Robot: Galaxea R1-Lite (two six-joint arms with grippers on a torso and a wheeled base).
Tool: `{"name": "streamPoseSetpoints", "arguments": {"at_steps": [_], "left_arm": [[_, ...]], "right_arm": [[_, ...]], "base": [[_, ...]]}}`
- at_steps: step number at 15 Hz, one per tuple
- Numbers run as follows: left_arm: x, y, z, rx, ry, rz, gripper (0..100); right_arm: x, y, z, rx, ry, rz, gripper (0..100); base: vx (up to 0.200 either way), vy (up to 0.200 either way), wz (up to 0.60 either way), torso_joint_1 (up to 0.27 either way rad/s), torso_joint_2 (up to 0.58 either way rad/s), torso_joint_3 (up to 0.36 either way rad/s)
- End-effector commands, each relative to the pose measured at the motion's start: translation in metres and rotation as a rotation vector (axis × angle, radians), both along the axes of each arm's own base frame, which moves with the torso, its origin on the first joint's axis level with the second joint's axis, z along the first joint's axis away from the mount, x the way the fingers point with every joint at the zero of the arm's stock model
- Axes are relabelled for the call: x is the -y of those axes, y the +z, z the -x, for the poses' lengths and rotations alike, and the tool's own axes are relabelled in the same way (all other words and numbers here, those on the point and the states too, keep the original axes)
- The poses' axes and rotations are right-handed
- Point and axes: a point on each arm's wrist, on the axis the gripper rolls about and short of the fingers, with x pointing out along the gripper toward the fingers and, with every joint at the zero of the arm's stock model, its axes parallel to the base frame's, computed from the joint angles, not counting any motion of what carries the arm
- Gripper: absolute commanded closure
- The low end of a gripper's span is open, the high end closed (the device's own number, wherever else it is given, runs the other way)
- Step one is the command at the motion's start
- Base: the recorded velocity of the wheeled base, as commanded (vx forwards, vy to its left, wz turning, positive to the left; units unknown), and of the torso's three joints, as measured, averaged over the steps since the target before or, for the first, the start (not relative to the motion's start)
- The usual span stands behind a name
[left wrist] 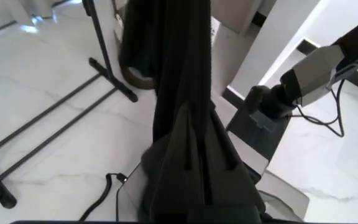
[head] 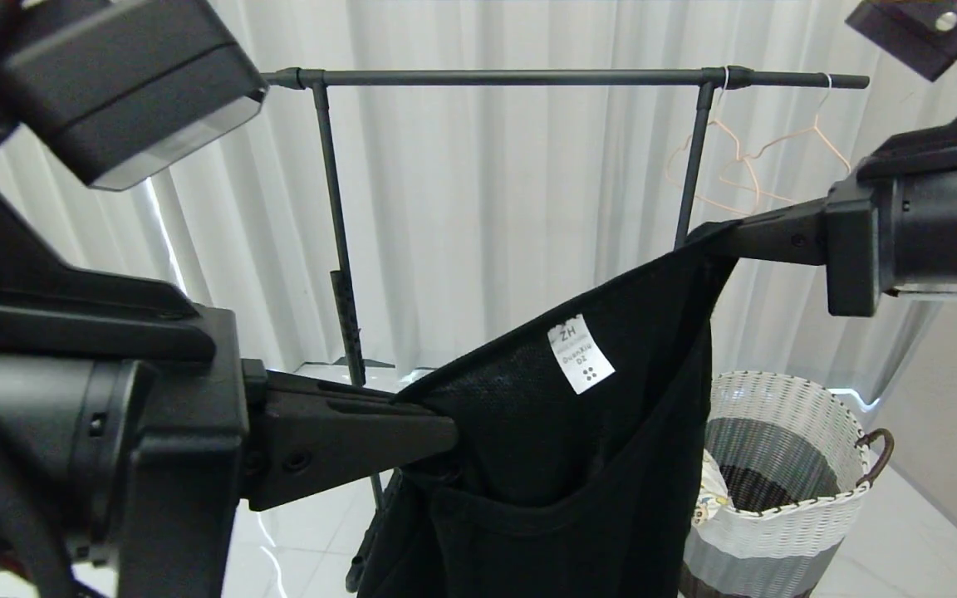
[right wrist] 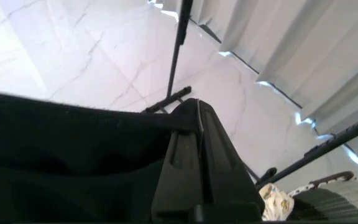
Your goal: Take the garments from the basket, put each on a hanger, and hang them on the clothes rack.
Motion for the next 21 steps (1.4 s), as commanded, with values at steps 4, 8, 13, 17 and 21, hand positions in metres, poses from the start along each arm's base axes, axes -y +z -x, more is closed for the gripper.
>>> {"name": "streamPoseSetpoints", "arguments": {"at_steps": [4,8,13,17,21], "left_arm": [[-0.006,0.003,0.006,0.025,0.019,0.009,100],[-0.005,-0.011,0.003,0.055,-0.004,-0.071,100],[-0.006,-0.014,-0.037,0.136,0.087,-0.157,100],[-0.004,-0.010,-0.042,0.140,0.095,-0.147,100],[-0.004,-0.009,-0.041,0.140,0.094,-0.145,100]], "right_arm": [[-0.016,-0.005,-0.017,-0.016,-0.003,0.019,100],[-0.006,-0.001,-0.010,-0.011,-0.014,0.016,100],[0.030,-0.006,0.026,-0.058,-0.018,0.058,100],[0.036,-0.013,0.037,-0.076,-0.002,0.080,100],[0.036,-0.013,0.036,-0.075,-0.005,0.080,100]], "base": [[0.000,0.000,0.00,0.000,0.00,0.000],[0.000,0.000,0.00,0.000,0.00,0.000],[0.000,0.000,0.00,0.000,0.00,0.000],[0.000,0.000,0.00,0.000,0.00,0.000],[0.000,0.000,0.00,0.000,0.00,0.000]]}}
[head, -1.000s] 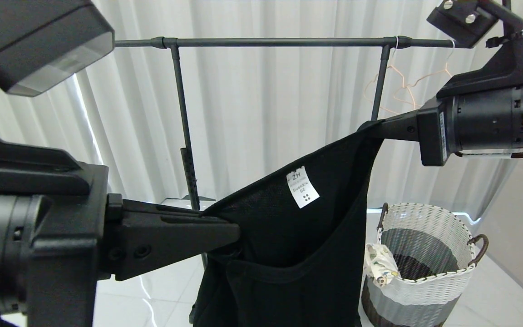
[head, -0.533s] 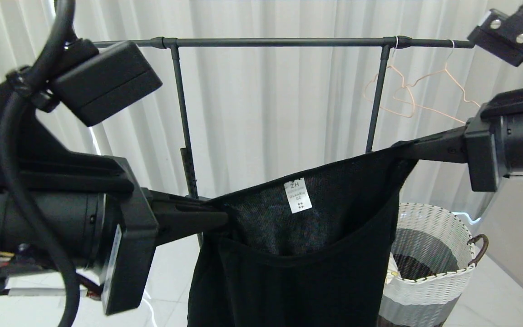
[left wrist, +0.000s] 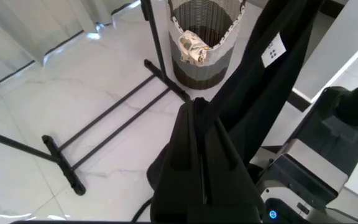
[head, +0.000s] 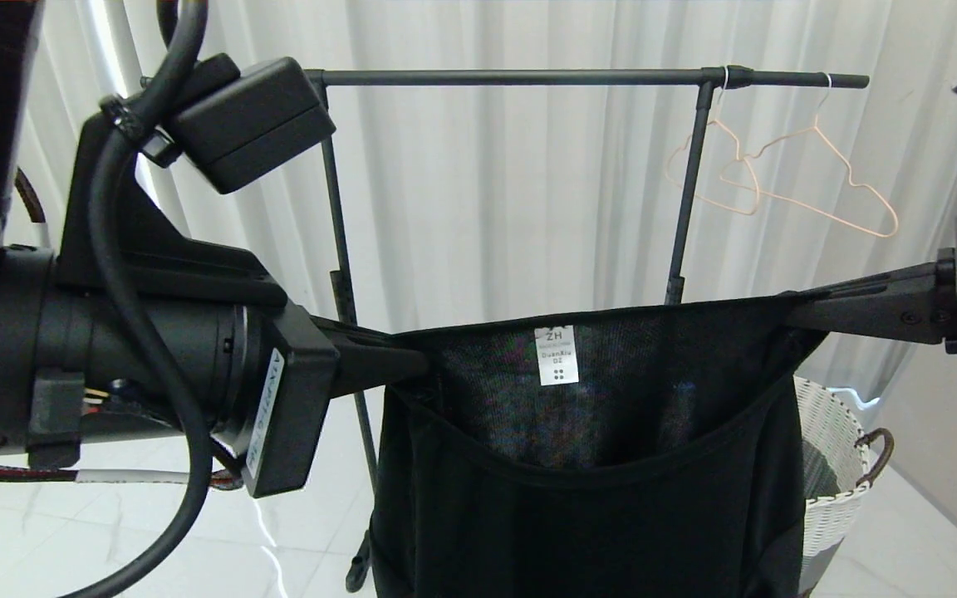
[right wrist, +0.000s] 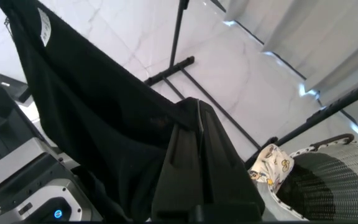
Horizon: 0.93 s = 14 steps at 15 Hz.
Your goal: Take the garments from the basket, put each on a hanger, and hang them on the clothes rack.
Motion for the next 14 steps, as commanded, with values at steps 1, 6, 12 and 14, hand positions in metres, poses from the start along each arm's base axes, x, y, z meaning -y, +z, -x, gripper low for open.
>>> {"name": "streamPoseSetpoints", "arguments": {"at_steps": [1,6,12,14], "left_arm": [[0.000,0.000,-0.001,-0.003,0.001,-0.001,100],[-0.001,0.002,0.001,0.015,-0.002,0.001,100],[-0.001,-0.022,-0.021,0.014,0.235,-0.148,100],[0.001,-0.025,-0.027,0.009,0.254,-0.161,100]], "right_arm": [[0.001,0.000,0.001,0.001,0.001,-0.001,100],[0.001,-0.004,0.000,-0.007,-0.009,0.011,0],[0.029,-0.002,-0.015,0.018,-0.229,0.026,0],[0.031,-0.004,-0.011,0.005,-0.191,0.009,0]], "base": [[0.000,0.000,0.00,0.000,0.00,0.000],[0.000,0.000,0.00,0.000,0.00,0.000],[0.000,0.000,0.00,0.000,0.00,0.000],[0.000,0.000,0.00,0.000,0.00,0.000]]}}
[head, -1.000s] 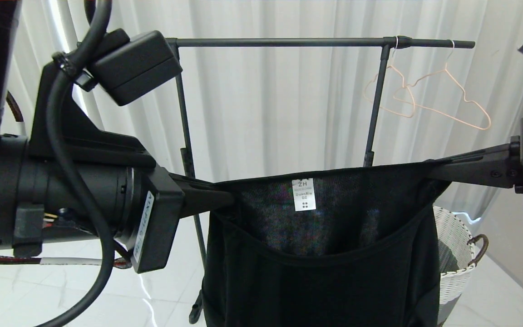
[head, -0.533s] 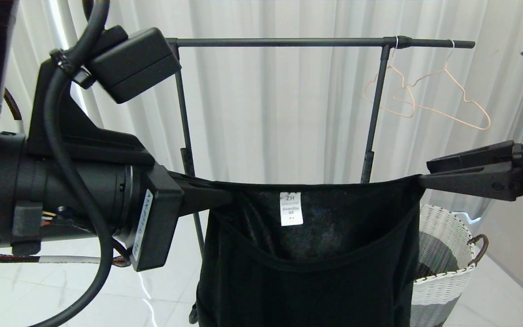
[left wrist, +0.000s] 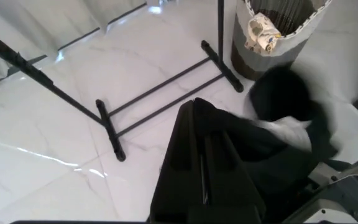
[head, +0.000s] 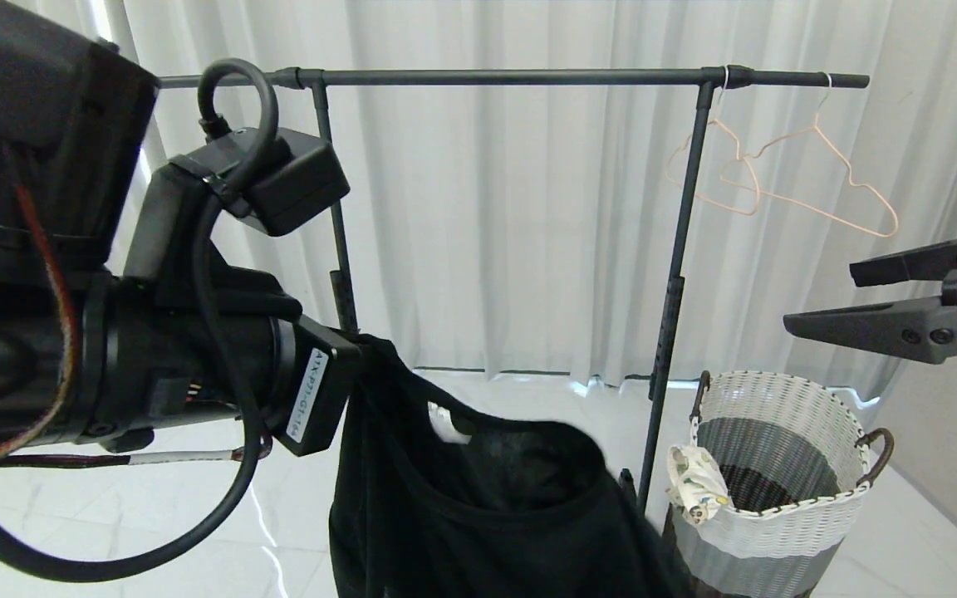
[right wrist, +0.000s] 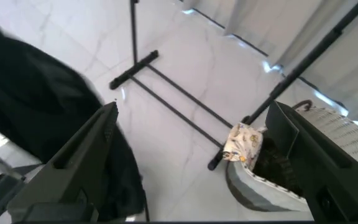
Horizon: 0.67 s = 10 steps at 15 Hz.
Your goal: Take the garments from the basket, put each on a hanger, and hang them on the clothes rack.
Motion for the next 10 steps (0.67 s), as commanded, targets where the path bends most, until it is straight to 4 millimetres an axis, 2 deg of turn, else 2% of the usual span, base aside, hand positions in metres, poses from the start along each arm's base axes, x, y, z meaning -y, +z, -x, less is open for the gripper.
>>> {"name": "streamPoseSetpoints", "arguments": {"at_steps": [1,3,4,7,10], "left_arm": [[0.006,-0.005,-0.009,-0.018,0.009,-0.017,100],[0.005,-0.006,-0.009,-0.017,0.012,-0.022,100],[0.001,-0.006,-0.009,-0.012,0.033,-0.025,100],[-0.035,0.006,0.001,0.069,0.196,-0.023,100],[-0.077,0.001,0.005,0.074,0.393,-0.029,100]], "right_arm": [[0.004,-0.003,0.003,-0.008,0.014,-0.006,0],[0.008,-0.008,0.001,-0.022,-0.021,0.010,0],[0.016,-0.012,-0.003,-0.029,-0.098,0.031,0],[0.063,-0.032,-0.018,-0.062,-0.500,0.272,0],[0.093,-0.050,-0.009,-0.085,-0.583,0.431,0]], "base": [[0.000,0.000,0.00,0.000,0.00,0.000],[0.000,0.000,0.00,0.000,0.00,0.000],[0.000,0.000,0.00,0.000,0.00,0.000],[0.000,0.000,0.00,0.000,0.00,0.000],[0.000,0.000,0.00,0.000,0.00,0.000]]}}
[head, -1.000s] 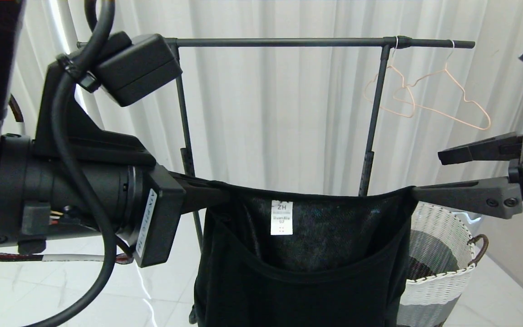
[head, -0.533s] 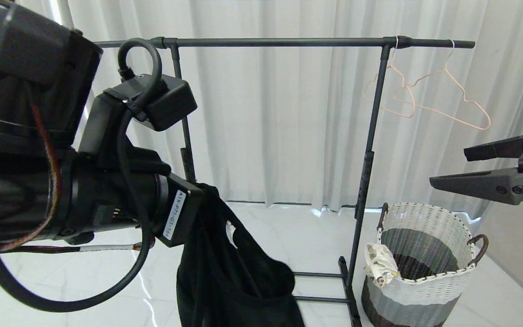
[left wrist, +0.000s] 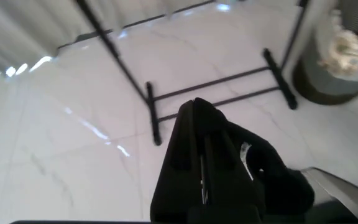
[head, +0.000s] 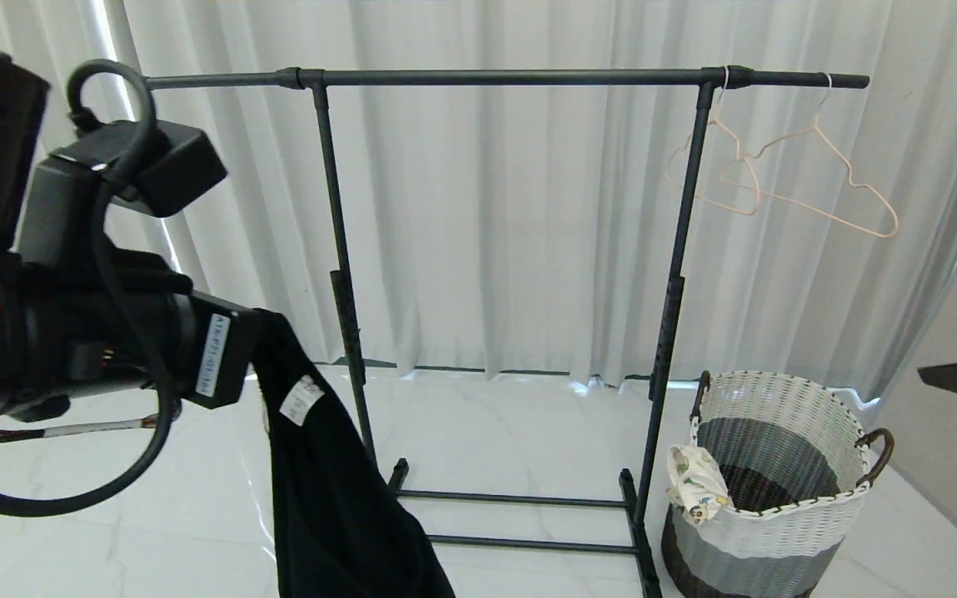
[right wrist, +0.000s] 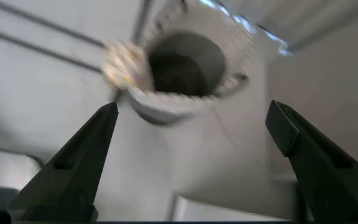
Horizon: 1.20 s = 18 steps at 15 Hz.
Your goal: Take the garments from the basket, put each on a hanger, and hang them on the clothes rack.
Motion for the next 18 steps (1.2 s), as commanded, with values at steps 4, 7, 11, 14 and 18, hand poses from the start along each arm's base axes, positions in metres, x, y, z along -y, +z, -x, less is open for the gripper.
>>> {"name": "streamPoseSetpoints", "arguments": {"at_steps": [4,7,11,14,18], "left_arm": [[-0.045,-0.005,0.022,0.031,0.167,-0.016,100],[-0.045,-0.009,0.021,0.019,0.172,-0.022,100],[-0.051,-0.024,0.020,-0.029,0.222,-0.049,100],[-0.056,-0.027,0.019,-0.035,0.277,-0.080,100],[-0.055,-0.030,0.016,-0.042,0.297,-0.101,100]], "right_arm": [[0.018,-0.010,0.011,0.056,-0.007,0.090,0],[0.019,-0.022,0.007,0.090,-0.024,0.112,0],[0.021,-0.028,-0.006,0.161,-0.152,-0.041,0],[0.021,-0.030,-0.006,0.163,-0.239,-0.163,0],[0.021,-0.030,-0.007,0.162,-0.250,-0.161,0]], "base": [[0.000,0.000,0.00,0.000,0.00,0.000],[0.000,0.000,0.00,0.000,0.00,0.000],[0.000,0.000,0.00,0.000,0.00,0.000],[0.000,0.000,0.00,0.026,-0.11,-0.114],[0.000,0.000,0.00,0.138,-0.45,-0.270]]}}
